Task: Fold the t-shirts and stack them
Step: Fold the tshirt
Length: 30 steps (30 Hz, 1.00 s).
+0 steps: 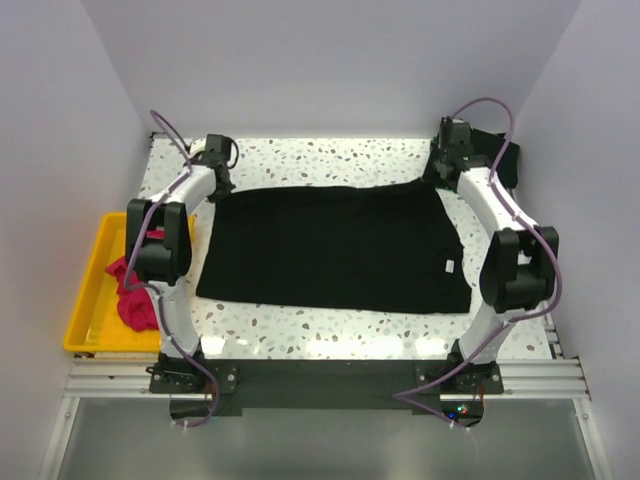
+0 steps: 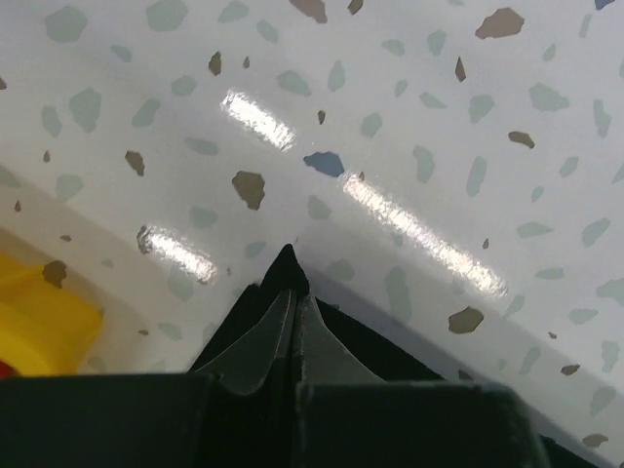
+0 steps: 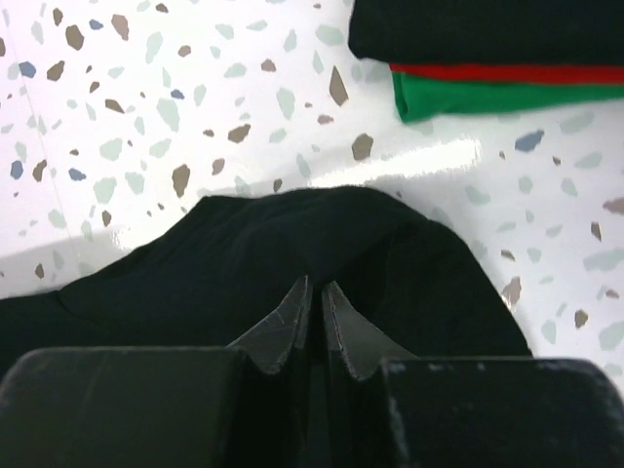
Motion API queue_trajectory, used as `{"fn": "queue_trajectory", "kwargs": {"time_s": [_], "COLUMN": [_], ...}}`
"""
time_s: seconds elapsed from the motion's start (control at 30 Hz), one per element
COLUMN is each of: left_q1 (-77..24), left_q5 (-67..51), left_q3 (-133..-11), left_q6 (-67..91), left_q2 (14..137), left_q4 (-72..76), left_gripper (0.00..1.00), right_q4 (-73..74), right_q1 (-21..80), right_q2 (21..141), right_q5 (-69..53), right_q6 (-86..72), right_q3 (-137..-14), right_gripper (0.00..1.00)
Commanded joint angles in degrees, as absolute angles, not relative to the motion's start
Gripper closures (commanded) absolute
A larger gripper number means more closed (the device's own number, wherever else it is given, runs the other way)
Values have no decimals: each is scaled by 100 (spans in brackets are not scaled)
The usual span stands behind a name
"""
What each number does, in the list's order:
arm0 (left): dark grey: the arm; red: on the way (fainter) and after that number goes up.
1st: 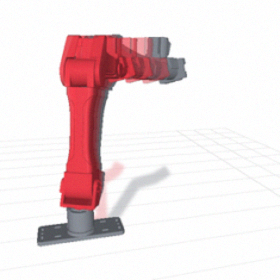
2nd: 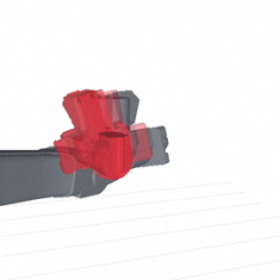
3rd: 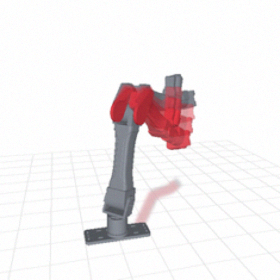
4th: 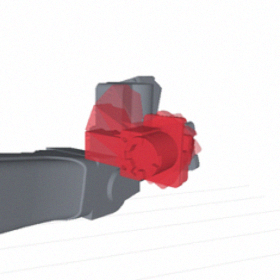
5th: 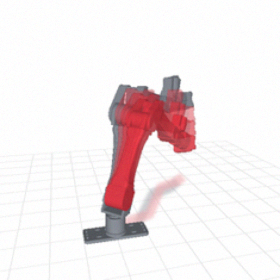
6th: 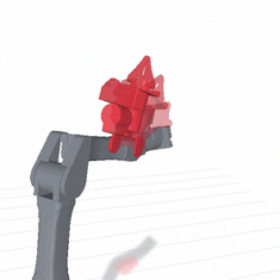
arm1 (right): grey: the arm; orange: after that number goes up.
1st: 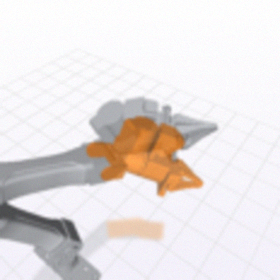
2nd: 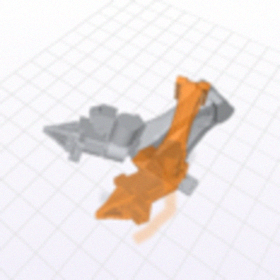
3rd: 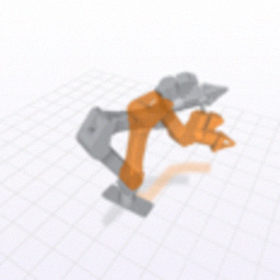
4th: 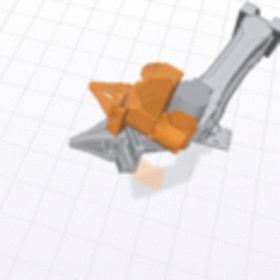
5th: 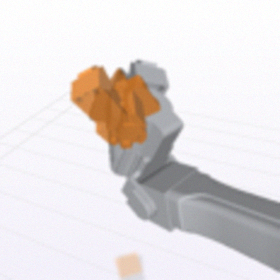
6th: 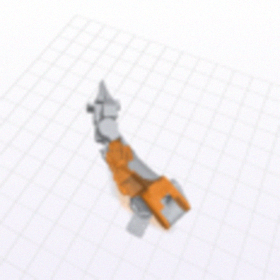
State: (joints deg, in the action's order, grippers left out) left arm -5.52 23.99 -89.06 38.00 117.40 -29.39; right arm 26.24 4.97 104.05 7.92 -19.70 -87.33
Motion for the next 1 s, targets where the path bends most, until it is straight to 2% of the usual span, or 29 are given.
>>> {"fn": "queue_trajectory", "kwargs": {"time_s": [0.0, 0.17, 0.3, 0.63, 0.7, 0.77, 0.87, 0.97], "left_q1": [-475, -457, -457, -457, -457, -457, -457, -457], "left_q5": [2540, 2584, 2531, 2382, 2329, 2285, 2241, 2241], "left_q3": [-8492, -8051, -7622, -6742, -6645, -6610, -6609, -6609], "left_q6": [3981, 4122, 4289, 4456, 4482, 4500, 4483, 4465], "left_q2": [10979, 10591, 10214, 9633, 9615, 9641, 9685, 9686], "left_q4": [-2795, -2839, -2909, -2769, -2734, -2707, -2690, -2663], "left_gripper": [100, 100, 100, 100, 100, 100, 100, 100], "right_q4": [2356, 2382, 2443, 2391, 2373, 2303, 2171, 2013], "right_q1": [466, 475, 475, 466, 466, 466, 413, 247], "right_q2": [9627, 8940, 8386, 7541, 7637, 7760, 8260, 8779], "right_q5": [932, 1055, 1142, 932, 923, 1010, 931, 854], "right_q6": [-2381, -2496, -2488, -2531, -2558, -2610, -2593, -2619], "right_q3": [-7940, -7147, -6549, -5556, -5555, -5625, -5862, -6082], "right_gripper": [90, 89, 82, 83, 73, 57, 49, 48]}}
